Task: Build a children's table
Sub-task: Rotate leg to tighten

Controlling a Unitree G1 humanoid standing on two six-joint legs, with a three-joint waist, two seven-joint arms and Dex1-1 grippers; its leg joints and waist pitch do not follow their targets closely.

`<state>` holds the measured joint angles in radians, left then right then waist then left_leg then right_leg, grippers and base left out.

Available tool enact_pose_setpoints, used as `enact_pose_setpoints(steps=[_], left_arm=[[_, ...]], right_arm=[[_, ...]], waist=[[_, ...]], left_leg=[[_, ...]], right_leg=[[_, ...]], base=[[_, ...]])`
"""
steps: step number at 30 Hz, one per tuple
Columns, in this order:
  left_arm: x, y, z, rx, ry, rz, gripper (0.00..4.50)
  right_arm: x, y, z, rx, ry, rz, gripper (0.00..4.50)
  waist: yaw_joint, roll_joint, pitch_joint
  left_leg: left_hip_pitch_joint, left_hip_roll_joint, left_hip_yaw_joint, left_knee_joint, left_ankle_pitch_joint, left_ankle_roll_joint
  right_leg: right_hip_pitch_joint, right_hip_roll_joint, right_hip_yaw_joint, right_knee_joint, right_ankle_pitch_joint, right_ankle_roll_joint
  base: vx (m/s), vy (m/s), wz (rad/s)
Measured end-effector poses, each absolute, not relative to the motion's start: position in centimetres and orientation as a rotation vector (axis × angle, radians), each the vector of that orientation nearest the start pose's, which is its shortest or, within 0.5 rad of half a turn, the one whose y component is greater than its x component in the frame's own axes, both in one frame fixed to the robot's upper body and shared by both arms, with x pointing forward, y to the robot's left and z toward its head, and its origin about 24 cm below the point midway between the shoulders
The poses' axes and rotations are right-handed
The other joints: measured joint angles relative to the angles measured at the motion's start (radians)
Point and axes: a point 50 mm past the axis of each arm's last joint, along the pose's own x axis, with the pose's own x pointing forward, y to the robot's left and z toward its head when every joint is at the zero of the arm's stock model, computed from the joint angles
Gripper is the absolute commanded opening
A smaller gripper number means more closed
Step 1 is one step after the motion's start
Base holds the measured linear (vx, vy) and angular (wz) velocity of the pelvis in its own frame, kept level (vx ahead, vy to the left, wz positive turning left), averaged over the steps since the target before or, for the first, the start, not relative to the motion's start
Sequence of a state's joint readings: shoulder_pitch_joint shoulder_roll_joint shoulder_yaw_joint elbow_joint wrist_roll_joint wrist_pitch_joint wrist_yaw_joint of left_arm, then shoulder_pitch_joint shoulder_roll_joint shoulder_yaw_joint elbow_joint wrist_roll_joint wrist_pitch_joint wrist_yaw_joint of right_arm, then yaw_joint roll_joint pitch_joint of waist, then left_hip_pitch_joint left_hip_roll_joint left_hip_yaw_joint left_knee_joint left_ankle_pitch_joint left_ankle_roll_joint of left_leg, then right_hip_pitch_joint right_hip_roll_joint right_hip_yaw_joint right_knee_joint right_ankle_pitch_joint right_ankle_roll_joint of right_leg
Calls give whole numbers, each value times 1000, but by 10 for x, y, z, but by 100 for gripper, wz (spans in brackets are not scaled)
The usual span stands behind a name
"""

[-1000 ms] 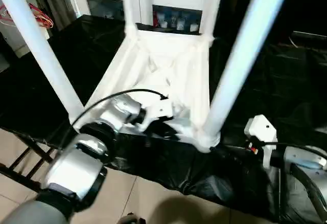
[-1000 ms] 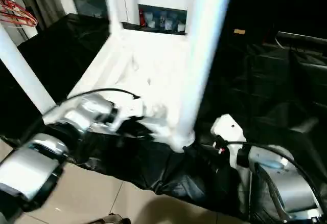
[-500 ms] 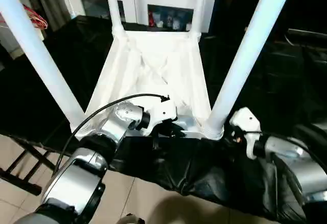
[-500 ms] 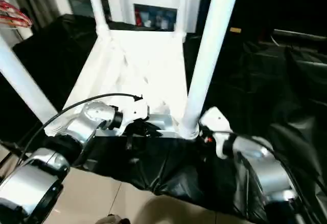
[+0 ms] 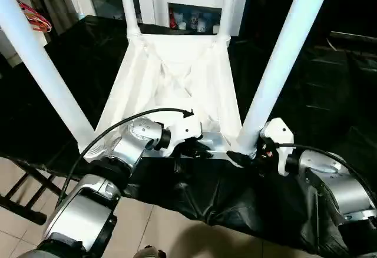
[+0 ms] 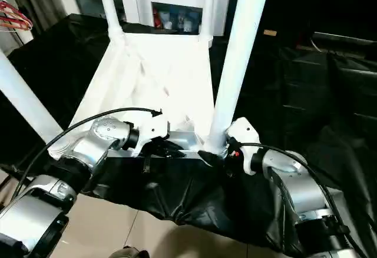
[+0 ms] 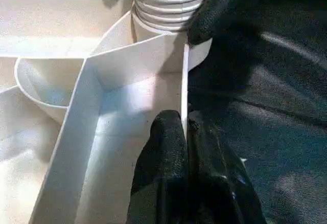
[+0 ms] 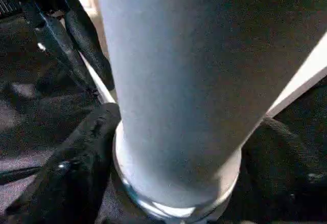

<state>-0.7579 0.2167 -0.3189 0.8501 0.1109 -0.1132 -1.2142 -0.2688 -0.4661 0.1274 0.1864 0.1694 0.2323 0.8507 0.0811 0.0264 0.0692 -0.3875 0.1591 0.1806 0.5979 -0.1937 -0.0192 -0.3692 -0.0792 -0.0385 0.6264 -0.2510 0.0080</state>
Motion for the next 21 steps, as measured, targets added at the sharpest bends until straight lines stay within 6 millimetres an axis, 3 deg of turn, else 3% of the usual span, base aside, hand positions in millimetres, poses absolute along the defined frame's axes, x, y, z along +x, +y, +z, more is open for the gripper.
enact_pose_setpoints(steps=[7,12,17,21], left_arm=[[332,87,58,494,355,-1470,0],[332,88,59,491,354,-1463,0],[337,73,60,450,350,-1357,0],[338,59,59,428,334,-1292,0]], right_arm=[[284,-176,52,-204,303,912,289],[284,-173,52,-187,288,899,274],[288,-160,42,-67,222,635,273],[292,-155,40,-32,193,459,273]], waist=[[-5,1,3],[-12,0,8],[-22,-6,16],[-23,-2,17]], left_leg=[[0,0,0,-1,0,0],[1,0,0,-3,-2,-4],[2,0,3,-10,-2,-7],[5,0,8,-20,-2,-7]], right_leg=[[0,0,0,0,0,0],[0,0,0,-1,0,0],[0,0,0,-6,2,-3],[1,-2,1,-17,4,-6]], base=[[0,0,0],[0,0,0],[0,0,0],[0,0,0]])
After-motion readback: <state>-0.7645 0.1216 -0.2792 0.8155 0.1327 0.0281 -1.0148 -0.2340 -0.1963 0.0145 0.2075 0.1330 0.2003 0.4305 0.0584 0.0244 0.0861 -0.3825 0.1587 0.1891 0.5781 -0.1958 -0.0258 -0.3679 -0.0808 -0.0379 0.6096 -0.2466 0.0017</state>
